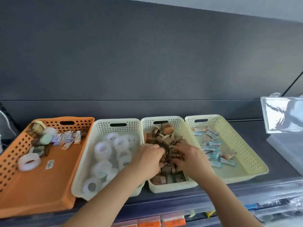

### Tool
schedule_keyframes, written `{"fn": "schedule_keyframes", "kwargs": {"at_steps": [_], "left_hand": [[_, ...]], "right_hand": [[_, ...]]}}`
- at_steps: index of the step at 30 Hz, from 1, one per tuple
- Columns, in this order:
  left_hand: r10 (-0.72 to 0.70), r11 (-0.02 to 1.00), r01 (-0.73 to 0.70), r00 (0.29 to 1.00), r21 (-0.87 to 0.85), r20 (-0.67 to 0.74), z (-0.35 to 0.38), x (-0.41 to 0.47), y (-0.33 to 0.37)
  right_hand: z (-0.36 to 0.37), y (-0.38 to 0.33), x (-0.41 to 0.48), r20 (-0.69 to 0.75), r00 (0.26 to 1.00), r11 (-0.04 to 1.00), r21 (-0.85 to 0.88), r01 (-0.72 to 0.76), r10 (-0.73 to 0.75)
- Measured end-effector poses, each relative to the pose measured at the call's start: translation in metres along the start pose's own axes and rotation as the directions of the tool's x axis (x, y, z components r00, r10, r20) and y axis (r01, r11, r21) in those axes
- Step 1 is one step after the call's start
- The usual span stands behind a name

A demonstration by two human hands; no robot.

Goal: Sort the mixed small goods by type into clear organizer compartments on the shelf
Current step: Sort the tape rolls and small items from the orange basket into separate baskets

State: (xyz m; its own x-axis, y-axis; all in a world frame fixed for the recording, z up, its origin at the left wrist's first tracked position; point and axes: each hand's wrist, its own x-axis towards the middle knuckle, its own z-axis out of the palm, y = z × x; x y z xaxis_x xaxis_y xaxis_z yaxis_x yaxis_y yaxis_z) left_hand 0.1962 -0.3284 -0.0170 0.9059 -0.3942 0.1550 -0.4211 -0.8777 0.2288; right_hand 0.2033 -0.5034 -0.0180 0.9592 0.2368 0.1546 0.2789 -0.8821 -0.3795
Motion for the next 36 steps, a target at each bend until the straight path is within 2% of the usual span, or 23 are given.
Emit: {"fn": "schedule_keyframes", "kwargs": {"at_steps": [5, 9, 14, 21, 27, 31, 36], "left_hand": [[-0.002, 0.994, -0.001, 1.000, 0.105, 0.029, 0.009, -0.003, 0.004], [-0.013, 1.000, 0.012, 0.999, 0.027, 0.052, 0.001, -0.006, -0.002], [-0.079, 0.994, 0.075, 0.995, -0.073, -0.058, -0.025, -0.019, -0.027], [-0.260, 0.954, 0.283, 0.947, 0.105, -0.190, -0.073, -0.068, -0.101], [-0.473, 0.841, 0.498, 0.866, 0.211, -0.161, -0.096, -0.123, -0.183], [-0.543, 0.790, 0.556, 0.830, 0.259, -0.128, -0.093, -0.146, -0.235], [-0.554, 0.767, 0.576, 0.817, 0.282, -0.160, -0.092, -0.151, -0.288]], "right_hand": [[0.001, 0.006, 0.000, -0.040, 0.996, 0.995, -0.070, 0.076, -0.079], [0.001, 0.003, 0.007, -0.029, 0.993, 0.993, -0.056, 0.108, -0.110], [0.004, -0.019, 0.022, -0.057, 0.988, 0.989, -0.037, 0.143, -0.145], [0.029, -0.107, 0.057, -0.031, 0.954, 0.953, 0.059, 0.299, -0.297], [0.072, -0.202, 0.083, 0.073, 0.884, 0.885, 0.095, 0.455, -0.462], [0.105, -0.254, 0.101, 0.148, 0.843, 0.856, 0.059, 0.514, -0.517], [0.142, -0.303, 0.126, 0.222, 0.841, 0.869, 0.097, 0.484, -0.493]]}}
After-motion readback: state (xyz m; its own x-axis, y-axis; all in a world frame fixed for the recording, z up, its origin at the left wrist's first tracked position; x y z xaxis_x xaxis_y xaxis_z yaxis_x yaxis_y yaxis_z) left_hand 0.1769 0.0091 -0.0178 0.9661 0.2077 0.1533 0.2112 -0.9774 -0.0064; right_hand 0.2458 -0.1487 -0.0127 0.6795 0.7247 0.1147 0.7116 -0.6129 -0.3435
